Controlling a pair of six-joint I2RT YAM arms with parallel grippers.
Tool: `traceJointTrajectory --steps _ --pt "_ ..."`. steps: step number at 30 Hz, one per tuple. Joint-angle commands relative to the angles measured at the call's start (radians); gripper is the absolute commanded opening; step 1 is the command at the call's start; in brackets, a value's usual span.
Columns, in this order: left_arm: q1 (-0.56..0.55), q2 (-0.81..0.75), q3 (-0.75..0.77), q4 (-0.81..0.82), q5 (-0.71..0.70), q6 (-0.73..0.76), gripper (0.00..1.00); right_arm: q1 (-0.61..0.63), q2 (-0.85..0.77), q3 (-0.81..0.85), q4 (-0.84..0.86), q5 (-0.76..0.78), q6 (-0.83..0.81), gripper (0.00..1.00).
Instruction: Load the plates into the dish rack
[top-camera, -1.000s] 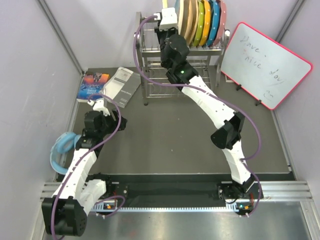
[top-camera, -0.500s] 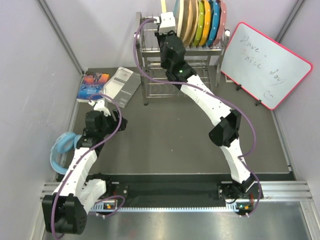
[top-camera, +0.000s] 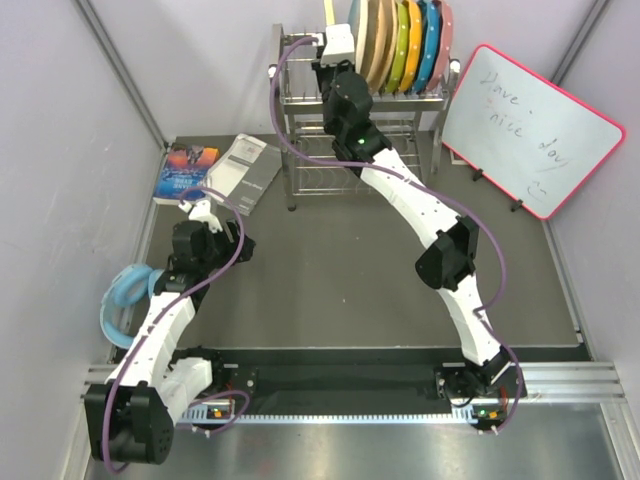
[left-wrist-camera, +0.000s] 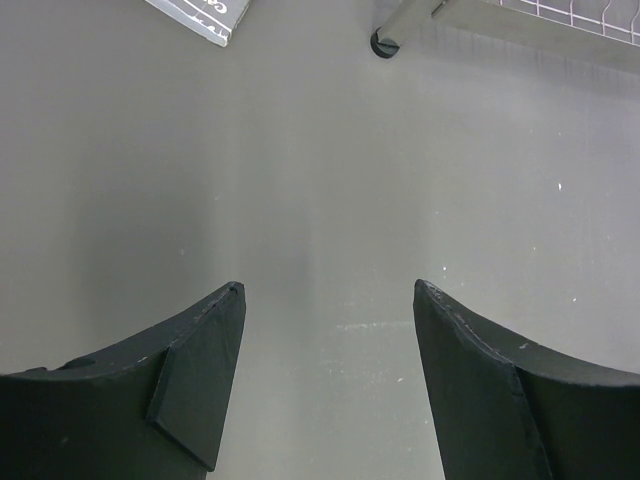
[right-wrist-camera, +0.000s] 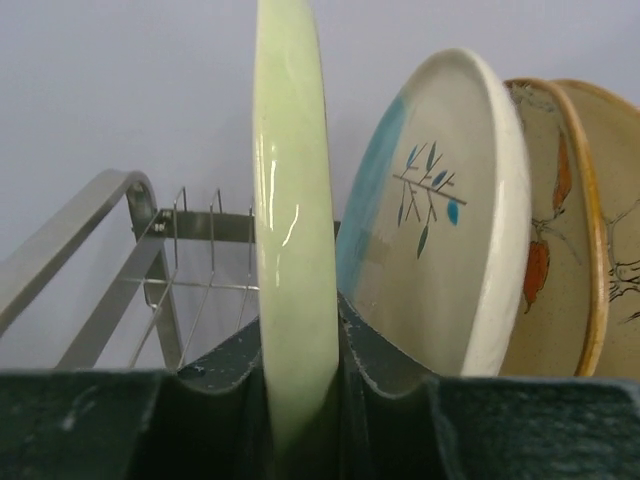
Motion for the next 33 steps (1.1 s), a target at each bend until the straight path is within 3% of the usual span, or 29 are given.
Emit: traceJointTrajectory --steps 1,15,24,26,33 --pt "0.004 0.007 -0.010 0.072 0.011 -0.007 0.73 -0.015 -0.033 0.062 0.185 0.015 -0.051 0.26" --pt "0.004 -0.039 -0.021 0.074 0.031 -0.020 0.73 0.085 -0.212 -0.104 0.361 0.044 -0.226 0.32" --pt "0.004 -0.076 0.013 0.051 0.011 -0.007 0.73 0.140 -0.387 -0.260 0.377 0.069 -0.312 0.46" --pt "0.004 -0.073 0.030 0.034 -0.001 0.003 0.75 0.151 -0.413 -0.291 0.373 0.063 -0.322 0.54" --pt "0.004 -0.053 0.111 -0.006 -0.010 0.016 0.75 0.154 -0.476 -0.322 0.393 0.091 -0.356 0.55"
